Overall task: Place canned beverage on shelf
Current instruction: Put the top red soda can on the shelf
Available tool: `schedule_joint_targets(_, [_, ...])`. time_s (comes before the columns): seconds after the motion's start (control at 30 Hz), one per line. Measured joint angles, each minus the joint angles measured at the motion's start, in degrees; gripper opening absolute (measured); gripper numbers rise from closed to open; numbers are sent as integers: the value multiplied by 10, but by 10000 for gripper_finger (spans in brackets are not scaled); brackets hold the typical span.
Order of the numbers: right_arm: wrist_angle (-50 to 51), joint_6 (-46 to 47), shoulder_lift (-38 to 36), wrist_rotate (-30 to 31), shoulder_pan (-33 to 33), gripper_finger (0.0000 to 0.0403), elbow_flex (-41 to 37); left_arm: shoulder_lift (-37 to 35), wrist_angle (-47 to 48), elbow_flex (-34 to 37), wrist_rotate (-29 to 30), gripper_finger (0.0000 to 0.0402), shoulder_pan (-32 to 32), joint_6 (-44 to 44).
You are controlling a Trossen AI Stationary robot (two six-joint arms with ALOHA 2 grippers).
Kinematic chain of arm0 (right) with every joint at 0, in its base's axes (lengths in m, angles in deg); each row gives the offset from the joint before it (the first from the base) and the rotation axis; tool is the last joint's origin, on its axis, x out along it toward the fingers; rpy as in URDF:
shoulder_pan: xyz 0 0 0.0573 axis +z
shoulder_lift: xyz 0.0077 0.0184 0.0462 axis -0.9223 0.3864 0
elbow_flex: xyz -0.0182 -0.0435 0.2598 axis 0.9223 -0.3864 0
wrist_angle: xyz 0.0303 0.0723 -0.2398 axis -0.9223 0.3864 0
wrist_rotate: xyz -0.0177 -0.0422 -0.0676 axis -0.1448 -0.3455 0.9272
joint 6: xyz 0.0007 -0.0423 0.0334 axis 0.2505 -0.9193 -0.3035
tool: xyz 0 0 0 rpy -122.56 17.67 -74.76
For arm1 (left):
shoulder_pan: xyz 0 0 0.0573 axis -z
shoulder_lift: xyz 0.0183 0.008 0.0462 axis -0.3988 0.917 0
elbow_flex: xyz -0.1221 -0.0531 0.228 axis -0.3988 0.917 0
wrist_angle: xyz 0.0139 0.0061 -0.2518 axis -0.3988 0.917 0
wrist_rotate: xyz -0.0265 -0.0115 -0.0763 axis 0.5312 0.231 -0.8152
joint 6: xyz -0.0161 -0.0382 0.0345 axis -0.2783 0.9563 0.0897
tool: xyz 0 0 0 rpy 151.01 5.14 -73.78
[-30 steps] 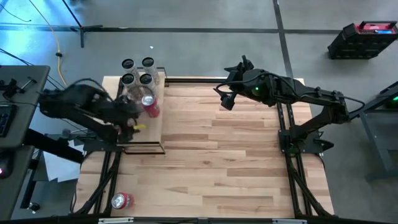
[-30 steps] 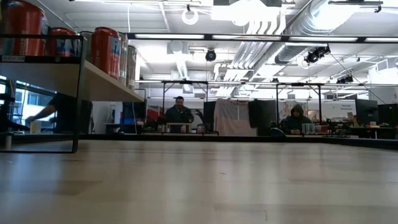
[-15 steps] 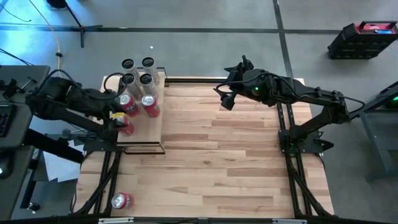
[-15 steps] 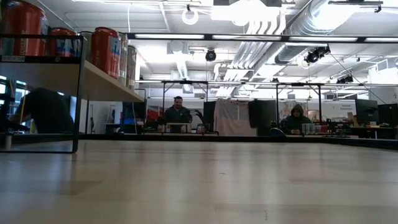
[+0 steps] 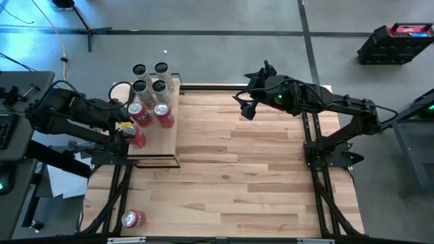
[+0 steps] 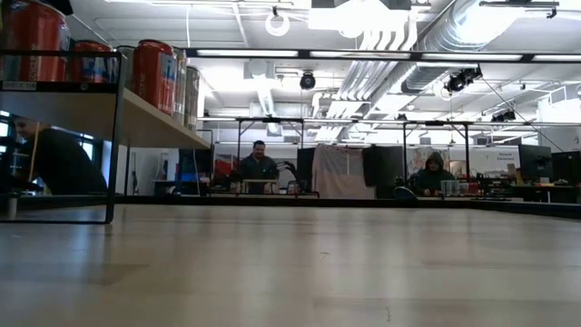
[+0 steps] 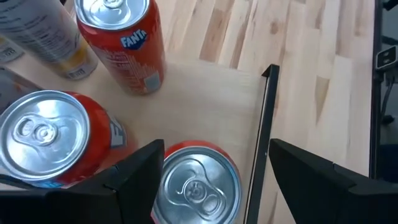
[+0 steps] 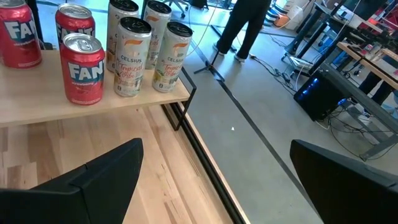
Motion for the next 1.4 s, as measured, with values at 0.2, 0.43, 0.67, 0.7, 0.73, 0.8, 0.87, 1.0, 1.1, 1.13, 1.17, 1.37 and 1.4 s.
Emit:
schedule_joint_targets(0.2, [0, 0, 0, 0, 0, 392, 0, -47, 1, 0, 0, 282, 0, -7])
schedule_joint_targets(0.43, [0, 0, 0, 0, 0, 392, 0, -112, 0, 0, -6, 282, 0, 2])
schedule_joint_targets(0.67, [0, 0, 0, 0, 0, 392, 0, -175, 1, 0, -6, 282, 0, -23])
schedule_joint_targets(0.7, [0, 0, 0, 0, 0, 392, 0, -183, 1, 0, -3, 282, 0, -24])
schedule_joint_targets(0.73, [0, 0, 0, 0, 0, 392, 0, -192, 1, 0, 0, 282, 0, -24])
schedule_joint_targets(0.8, [0, 0, 0, 0, 0, 392, 0, -210, 0, 1, 1, 282, 0, -18])
schedule_joint_targets(0.87, [0, 0, 0, 0, 0, 392, 0, -230, 0, 12, 1, 282, 0, -1])
schedule_joint_targets(1.0, [0, 0, 0, 0, 0, 392, 0, -291, 2, 44, 1, 282, 0, -1])
schedule_joint_targets(1.1, [0, 0, 0, 0, 0, 392, 0, -320, 1, 63, 1, 282, 0, -17])
schedule_joint_targets(1.13, [0, 0, 0, 0, 0, 392, 0, -327, 0, 67, 1, 282, 0, -28])
schedule_joint_targets(1.17, [0, 0, 0, 0, 0, 392, 0, -334, 1, 69, 0, 282, 0, -42])
schedule_joint_targets(1.37, [0, 0, 0, 0, 0, 392, 0, -382, -1, 93, 1, 282, 0, -93])
schedule_joint_targets(1.4, [0, 0, 0, 0, 0, 392, 0, -390, -2, 103, 1, 282, 0, -86])
